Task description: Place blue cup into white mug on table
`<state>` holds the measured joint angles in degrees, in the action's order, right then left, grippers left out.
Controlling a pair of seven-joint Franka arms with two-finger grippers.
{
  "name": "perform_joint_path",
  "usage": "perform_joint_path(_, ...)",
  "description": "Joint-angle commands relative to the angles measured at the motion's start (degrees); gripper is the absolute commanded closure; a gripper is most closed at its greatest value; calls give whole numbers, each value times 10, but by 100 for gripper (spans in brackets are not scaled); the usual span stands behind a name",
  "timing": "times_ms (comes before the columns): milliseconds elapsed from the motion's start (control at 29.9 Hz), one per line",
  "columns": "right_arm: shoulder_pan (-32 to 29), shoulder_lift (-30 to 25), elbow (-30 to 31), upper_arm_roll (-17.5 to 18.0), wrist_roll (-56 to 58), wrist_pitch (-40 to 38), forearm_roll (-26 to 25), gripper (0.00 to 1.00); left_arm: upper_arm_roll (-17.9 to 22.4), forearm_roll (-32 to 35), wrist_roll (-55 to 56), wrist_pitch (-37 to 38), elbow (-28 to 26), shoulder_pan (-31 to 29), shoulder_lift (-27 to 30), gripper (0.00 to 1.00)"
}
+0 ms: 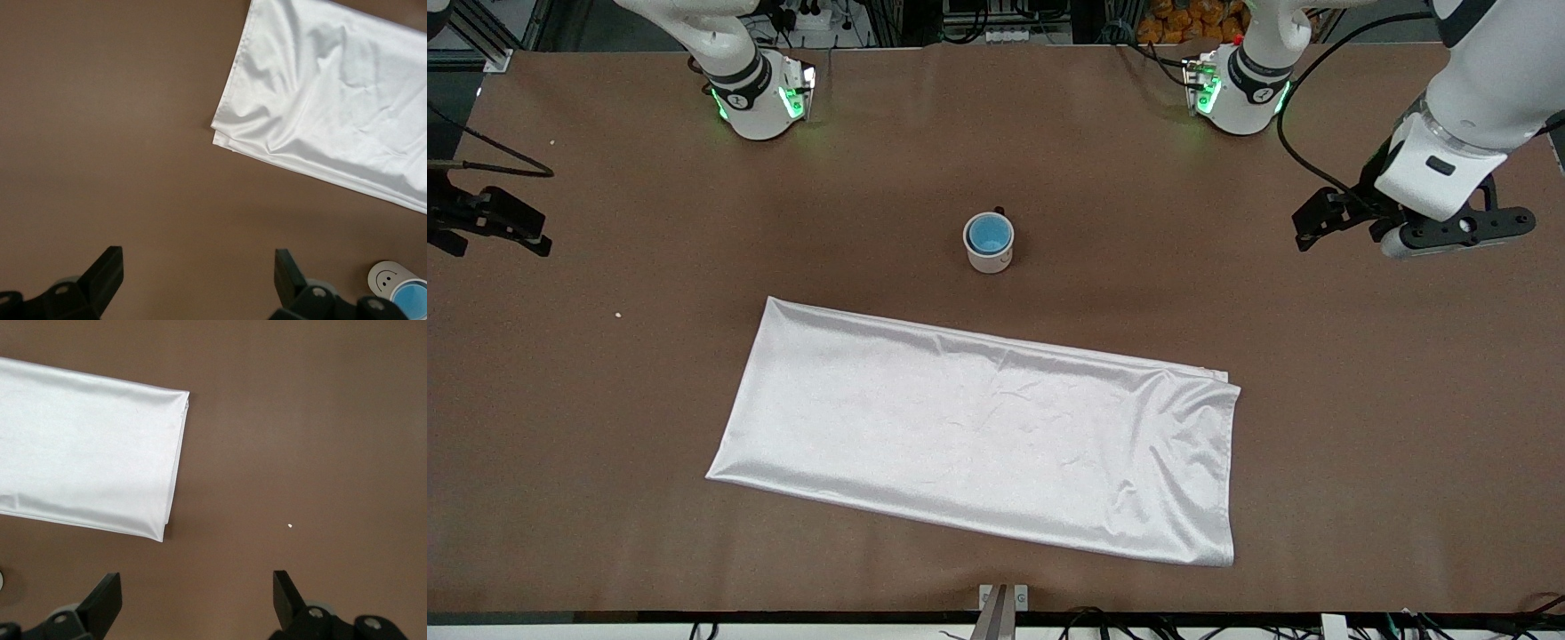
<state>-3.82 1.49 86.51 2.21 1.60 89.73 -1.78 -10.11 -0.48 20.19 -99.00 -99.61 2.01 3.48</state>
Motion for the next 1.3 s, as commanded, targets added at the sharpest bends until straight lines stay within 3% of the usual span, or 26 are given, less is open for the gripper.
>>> perform_joint_path(0,-1,-1,-10,1,-3,-13,7,0,-3,-10,-23,5,17,-16,-12,0)
perform_joint_path(301,-1,-1,-6,1,-3,-16,7,0,2,-7,-38,5,61,-10,-45,0)
perform_joint_path(535,-1,-2,-1,1,-3,-15,7,0,61,-4,-39,5,71,28,-51,0)
perform_joint_path(1269,-3,-3,3,0,-3,-15,7,0,62,0,-82,5,82,19,-65,0)
